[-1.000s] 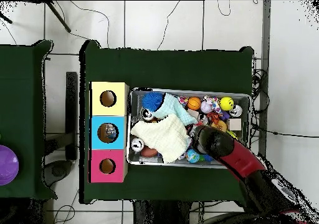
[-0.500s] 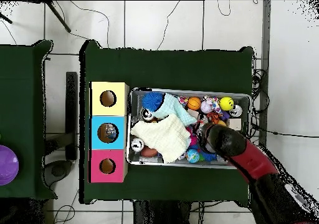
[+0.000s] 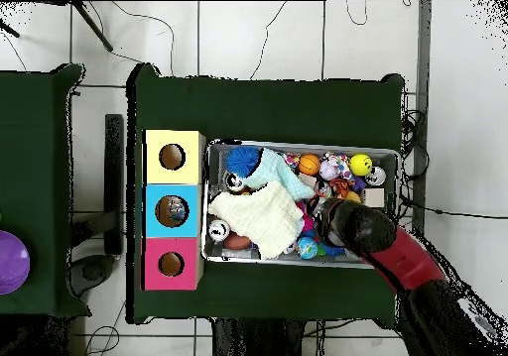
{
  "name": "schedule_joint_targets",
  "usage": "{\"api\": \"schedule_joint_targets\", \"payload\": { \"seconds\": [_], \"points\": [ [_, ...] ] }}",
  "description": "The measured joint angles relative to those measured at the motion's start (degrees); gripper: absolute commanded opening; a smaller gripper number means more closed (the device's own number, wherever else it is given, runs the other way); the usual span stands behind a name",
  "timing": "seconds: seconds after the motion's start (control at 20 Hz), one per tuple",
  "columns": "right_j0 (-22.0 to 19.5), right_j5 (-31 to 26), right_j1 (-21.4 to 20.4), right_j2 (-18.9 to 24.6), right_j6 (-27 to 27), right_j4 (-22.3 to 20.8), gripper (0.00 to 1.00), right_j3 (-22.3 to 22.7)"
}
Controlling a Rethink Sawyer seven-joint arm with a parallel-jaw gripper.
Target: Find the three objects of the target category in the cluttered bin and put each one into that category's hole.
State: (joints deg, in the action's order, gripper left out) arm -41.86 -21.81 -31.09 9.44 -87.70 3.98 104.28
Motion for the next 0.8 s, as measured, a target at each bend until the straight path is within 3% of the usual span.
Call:
{"api": "schedule_joint_targets", "payload": {
  "seconds": [0.5,0.8],
  "points": [
    [2.74,5.22,5.21,0.02,0.01,-1.41,1.0,0.44],
    [2.41,5.38,6.34,0.14,0.0,-2.06,1.0,0.43]
  ]
}}
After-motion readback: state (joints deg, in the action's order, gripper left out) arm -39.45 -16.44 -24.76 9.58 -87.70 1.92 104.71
